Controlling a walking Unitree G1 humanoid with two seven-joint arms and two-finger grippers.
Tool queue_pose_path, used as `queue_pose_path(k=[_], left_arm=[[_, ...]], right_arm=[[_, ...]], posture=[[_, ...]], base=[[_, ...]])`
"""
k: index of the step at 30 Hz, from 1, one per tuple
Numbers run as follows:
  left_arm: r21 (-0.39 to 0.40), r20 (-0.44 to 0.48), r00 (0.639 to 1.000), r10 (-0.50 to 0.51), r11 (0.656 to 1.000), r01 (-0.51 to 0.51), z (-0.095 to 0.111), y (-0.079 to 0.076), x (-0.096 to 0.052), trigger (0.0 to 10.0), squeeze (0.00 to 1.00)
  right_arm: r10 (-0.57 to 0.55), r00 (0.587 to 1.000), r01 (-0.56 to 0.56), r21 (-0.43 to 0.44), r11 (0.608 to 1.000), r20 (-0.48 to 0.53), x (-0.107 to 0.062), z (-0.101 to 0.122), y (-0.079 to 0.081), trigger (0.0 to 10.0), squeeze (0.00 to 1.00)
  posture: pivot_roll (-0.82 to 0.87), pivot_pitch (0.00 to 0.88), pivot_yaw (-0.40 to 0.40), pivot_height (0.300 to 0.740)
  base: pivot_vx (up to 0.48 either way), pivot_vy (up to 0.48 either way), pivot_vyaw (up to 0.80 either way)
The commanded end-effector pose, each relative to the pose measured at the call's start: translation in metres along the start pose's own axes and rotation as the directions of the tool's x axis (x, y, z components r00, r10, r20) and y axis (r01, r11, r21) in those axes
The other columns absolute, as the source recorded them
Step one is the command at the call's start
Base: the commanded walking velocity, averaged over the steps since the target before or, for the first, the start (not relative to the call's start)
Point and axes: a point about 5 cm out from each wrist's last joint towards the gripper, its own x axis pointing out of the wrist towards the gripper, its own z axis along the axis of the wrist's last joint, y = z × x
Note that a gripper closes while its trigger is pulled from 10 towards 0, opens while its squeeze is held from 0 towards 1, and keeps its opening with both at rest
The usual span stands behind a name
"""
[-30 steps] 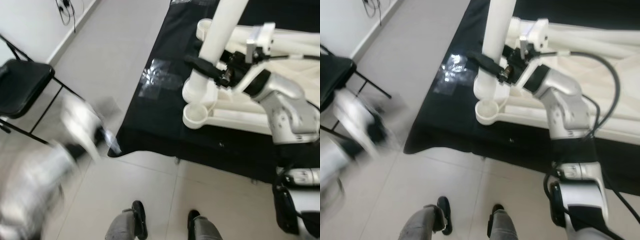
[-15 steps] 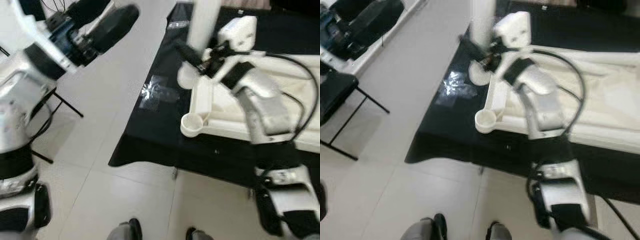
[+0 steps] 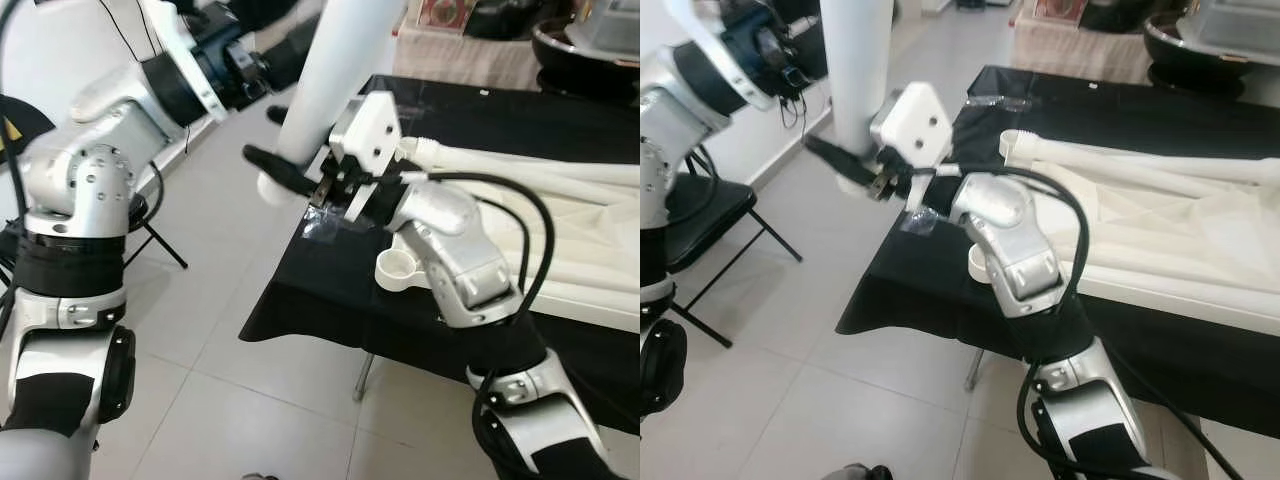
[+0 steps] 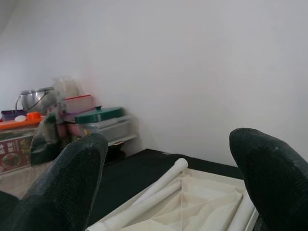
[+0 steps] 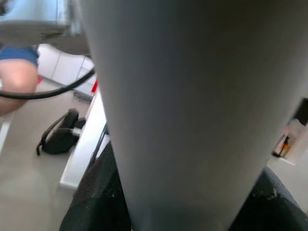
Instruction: Building children table
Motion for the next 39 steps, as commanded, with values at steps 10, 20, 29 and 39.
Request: queue_pose_path(k=[10, 20, 29, 39], left_arm=[[0.064, 0.039, 0.999, 0.018, 0.998, -0.021, 0.004, 0.003, 0.000, 10.0, 0.00], [0.106, 0.157, 0.908, 0.388, 0.908, -0.406, 0.018, 0.014, -0.052, 10.0, 0.00], [-0.022, -0.076, 0.867, 0.493, 0.868, -0.496, -0.071, -0.041, -0.076, 10.0, 0.00], [-0.116, -0.190, 0.842, 0.504, 0.840, -0.529, -0.107, -0.073, -0.070, 10.0, 0.00]], right_arm=[[-0.337, 0.926, 0.342, 0.003, 0.940, -0.171, -0.017, -0.034, -0.031, 10.0, 0.00], [-0.657, 0.679, 0.718, 0.109, 0.687, -0.327, -0.079, -0.059, -0.058, 10.0, 0.00], [-0.652, 0.622, 0.755, 0.113, 0.646, -0.434, -0.097, -0.075, -0.031, 10.0, 0.00], [-0.623, 0.633, 0.740, 0.123, 0.662, -0.458, -0.096, -0.074, -0.020, 10.0, 0.00]], posture=[[0.00, 0.034, 0.027, 0.740], [0.00, 0.045, 0.005, 0.740], [-0.01, 0.039, -0.015, 0.740], [-0.03, 0.028, -0.026, 0.740]], base=[[0.000, 0.000, 0.00], [0.000, 0.000, -0.16], [0.000, 0.000, -0.80], [0.000, 0.000, -0.80]])
